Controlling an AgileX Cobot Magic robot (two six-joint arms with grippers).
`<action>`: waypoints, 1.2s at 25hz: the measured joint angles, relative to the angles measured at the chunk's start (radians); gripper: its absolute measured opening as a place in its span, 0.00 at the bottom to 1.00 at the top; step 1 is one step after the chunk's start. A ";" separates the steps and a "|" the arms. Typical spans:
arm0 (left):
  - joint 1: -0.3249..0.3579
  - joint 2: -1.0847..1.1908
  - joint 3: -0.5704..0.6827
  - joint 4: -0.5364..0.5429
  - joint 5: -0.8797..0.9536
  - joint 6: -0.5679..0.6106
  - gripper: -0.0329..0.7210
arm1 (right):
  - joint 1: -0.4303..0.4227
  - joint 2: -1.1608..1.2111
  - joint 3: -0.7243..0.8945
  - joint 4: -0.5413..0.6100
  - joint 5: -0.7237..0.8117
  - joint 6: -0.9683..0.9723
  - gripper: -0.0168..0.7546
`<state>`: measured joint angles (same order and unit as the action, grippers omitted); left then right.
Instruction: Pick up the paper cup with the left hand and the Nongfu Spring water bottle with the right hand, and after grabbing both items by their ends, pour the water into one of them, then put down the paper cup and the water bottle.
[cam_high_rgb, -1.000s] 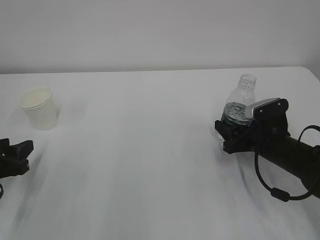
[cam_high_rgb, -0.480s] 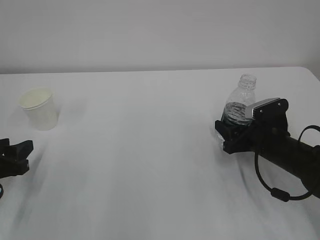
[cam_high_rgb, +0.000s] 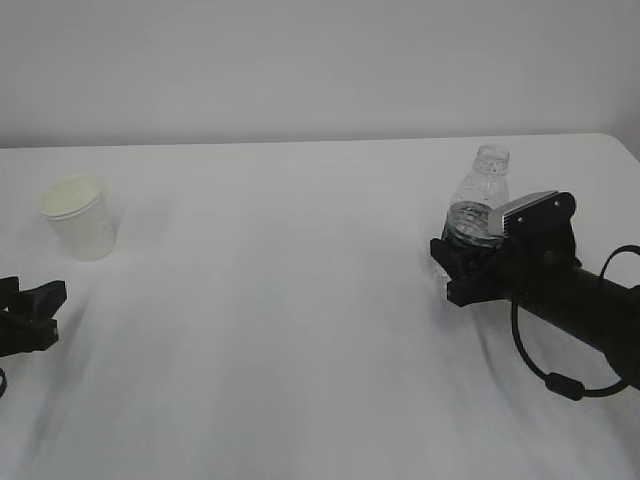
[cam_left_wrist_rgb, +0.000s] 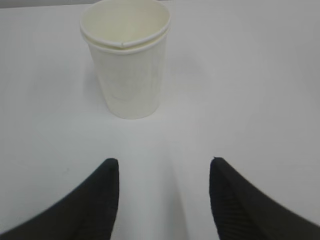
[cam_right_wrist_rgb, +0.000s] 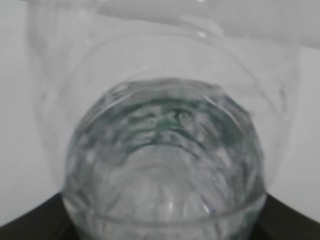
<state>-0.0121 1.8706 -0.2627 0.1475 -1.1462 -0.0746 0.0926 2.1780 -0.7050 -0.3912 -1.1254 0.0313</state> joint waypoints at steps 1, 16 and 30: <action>0.000 0.000 0.000 0.000 0.000 0.000 0.59 | 0.000 -0.005 0.000 -0.001 0.001 -0.002 0.60; 0.000 0.000 0.000 -0.003 0.000 0.000 0.59 | 0.000 -0.096 0.010 -0.006 0.007 -0.018 0.60; 0.002 0.000 -0.054 -0.011 0.000 0.002 0.62 | 0.000 -0.143 0.010 -0.008 0.007 -0.031 0.59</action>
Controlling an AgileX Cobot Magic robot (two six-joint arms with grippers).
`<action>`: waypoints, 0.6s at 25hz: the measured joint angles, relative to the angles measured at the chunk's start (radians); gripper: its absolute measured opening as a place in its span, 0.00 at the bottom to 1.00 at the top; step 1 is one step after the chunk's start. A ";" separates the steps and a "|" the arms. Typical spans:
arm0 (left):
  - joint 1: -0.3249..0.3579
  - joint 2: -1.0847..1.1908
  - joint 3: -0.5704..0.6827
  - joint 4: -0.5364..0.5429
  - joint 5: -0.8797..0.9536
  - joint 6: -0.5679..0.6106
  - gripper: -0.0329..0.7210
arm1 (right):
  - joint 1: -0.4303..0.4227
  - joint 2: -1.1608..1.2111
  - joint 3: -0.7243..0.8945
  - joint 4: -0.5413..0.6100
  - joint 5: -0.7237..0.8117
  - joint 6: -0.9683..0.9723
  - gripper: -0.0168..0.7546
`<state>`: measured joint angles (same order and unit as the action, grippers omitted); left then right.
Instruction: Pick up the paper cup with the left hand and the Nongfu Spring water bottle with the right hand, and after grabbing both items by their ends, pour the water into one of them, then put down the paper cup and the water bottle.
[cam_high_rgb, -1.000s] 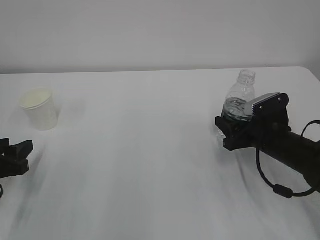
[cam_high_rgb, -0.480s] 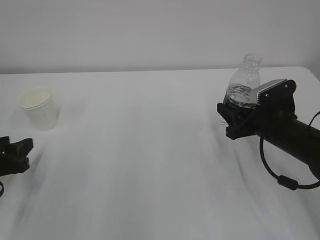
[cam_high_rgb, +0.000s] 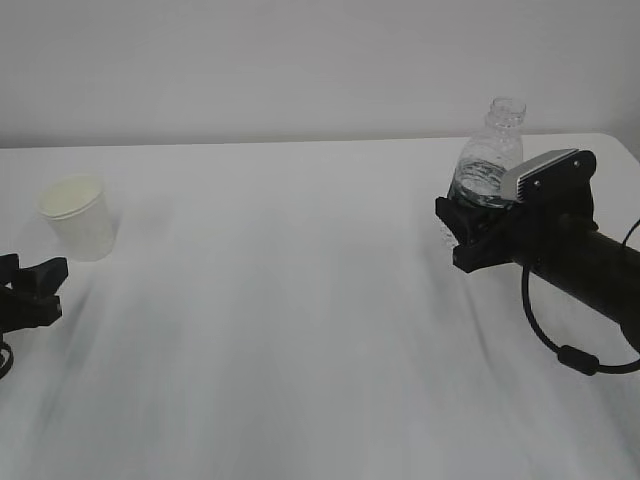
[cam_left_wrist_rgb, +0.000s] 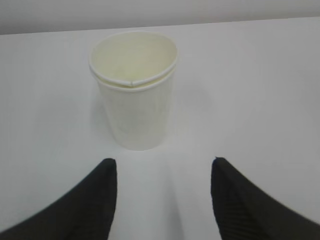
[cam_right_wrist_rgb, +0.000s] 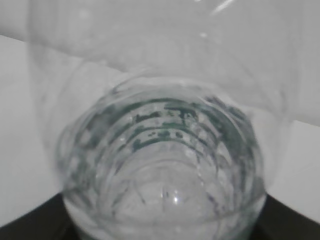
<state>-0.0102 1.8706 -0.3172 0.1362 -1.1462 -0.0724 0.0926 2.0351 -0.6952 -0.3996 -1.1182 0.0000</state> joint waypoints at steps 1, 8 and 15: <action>0.008 0.000 -0.002 0.000 0.000 0.000 0.62 | 0.000 0.000 0.000 0.000 0.000 0.000 0.59; 0.077 0.000 -0.024 0.055 0.000 0.000 0.63 | 0.000 0.000 0.000 0.000 0.000 0.000 0.59; 0.135 0.013 -0.092 0.167 0.000 -0.006 0.64 | 0.000 0.000 0.000 -0.019 0.000 -0.005 0.59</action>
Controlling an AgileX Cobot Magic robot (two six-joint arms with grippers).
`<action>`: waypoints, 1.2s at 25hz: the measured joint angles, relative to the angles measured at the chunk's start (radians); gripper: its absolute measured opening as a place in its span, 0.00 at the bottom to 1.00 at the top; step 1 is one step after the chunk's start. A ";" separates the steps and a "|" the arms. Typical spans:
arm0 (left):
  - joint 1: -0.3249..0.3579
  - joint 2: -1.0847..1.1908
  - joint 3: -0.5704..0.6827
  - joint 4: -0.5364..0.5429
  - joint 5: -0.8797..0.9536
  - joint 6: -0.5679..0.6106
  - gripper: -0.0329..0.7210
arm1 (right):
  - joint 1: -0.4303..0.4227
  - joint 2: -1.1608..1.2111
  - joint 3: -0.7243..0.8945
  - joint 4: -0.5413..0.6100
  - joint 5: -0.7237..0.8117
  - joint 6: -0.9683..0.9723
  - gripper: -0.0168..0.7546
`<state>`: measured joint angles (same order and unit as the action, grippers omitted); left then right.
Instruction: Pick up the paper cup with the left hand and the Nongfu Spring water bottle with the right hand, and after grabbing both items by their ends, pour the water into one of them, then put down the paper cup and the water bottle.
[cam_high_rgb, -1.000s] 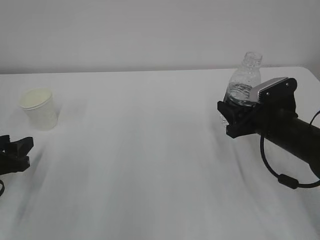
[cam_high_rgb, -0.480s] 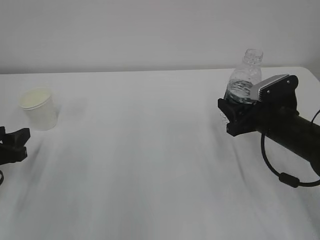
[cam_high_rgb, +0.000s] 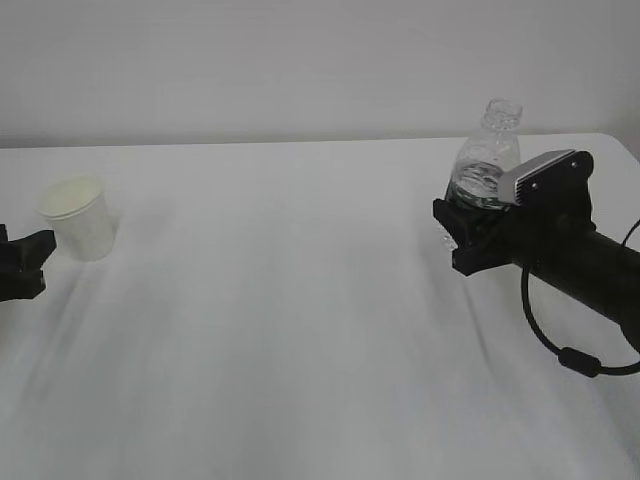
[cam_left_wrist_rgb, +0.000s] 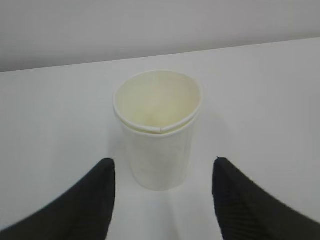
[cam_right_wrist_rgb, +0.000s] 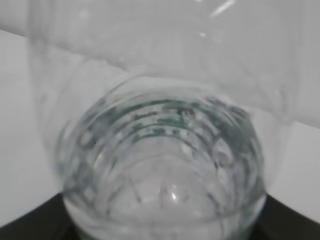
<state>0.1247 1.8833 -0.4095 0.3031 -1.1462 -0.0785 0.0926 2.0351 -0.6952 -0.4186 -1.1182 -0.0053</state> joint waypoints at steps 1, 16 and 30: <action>0.006 0.009 -0.008 0.012 0.000 -0.007 0.64 | 0.000 0.000 0.000 -0.004 0.000 0.000 0.59; 0.013 0.162 -0.124 0.051 0.000 -0.022 0.72 | 0.000 0.000 0.000 -0.026 0.000 -0.003 0.59; 0.013 0.206 -0.211 0.043 0.008 -0.022 0.84 | 0.000 0.000 0.000 -0.027 0.000 -0.003 0.59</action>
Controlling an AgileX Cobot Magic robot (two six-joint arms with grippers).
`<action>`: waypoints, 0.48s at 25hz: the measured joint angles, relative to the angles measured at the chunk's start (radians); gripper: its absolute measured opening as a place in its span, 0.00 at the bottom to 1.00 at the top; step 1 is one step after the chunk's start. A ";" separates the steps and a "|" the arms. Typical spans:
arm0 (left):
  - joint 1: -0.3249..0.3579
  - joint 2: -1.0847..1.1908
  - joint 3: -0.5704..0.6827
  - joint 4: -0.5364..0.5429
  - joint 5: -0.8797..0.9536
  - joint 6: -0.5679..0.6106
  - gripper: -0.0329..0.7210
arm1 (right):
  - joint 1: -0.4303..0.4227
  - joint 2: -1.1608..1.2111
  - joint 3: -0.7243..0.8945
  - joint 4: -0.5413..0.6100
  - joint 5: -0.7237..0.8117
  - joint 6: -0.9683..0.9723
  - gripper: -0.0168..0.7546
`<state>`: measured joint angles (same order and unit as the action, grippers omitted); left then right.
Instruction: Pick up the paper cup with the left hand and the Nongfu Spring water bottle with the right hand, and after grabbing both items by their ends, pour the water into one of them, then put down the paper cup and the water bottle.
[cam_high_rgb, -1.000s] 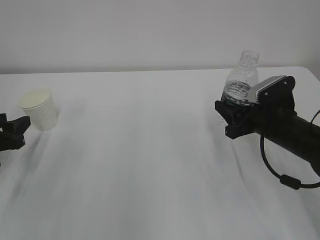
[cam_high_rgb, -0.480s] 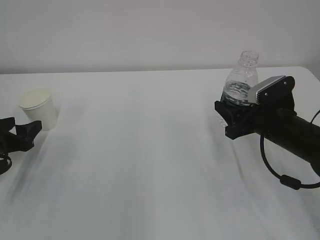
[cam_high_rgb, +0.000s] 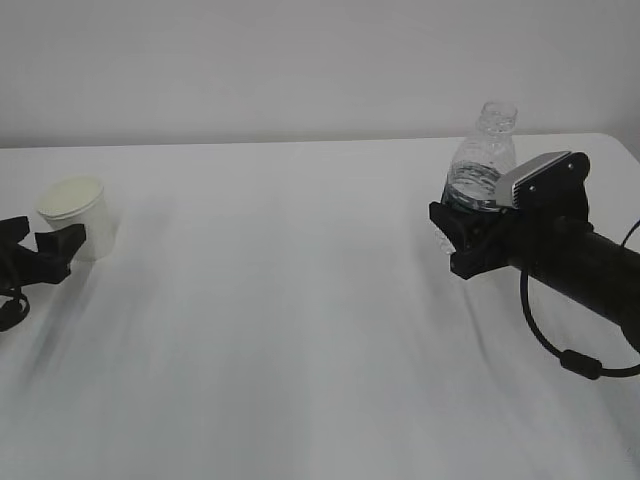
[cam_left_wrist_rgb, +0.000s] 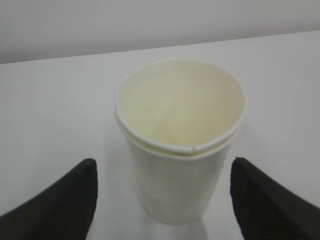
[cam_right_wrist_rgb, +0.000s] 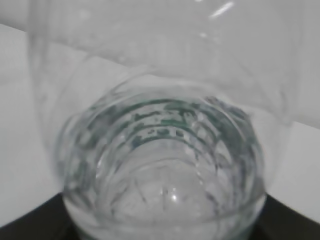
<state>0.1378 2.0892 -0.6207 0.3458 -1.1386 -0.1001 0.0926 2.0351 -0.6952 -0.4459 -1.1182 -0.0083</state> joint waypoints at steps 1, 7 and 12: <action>0.000 0.002 -0.006 0.000 0.001 0.000 0.84 | 0.000 0.000 0.000 0.000 0.000 0.000 0.59; 0.000 0.057 -0.035 0.007 0.002 -0.024 0.87 | 0.000 0.000 0.000 -0.002 0.000 0.000 0.59; -0.002 0.081 -0.060 0.011 0.001 -0.033 0.89 | 0.000 0.000 0.000 -0.002 0.000 0.000 0.59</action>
<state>0.1358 2.1700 -0.6812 0.3572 -1.1375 -0.1332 0.0926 2.0351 -0.6952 -0.4474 -1.1182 -0.0083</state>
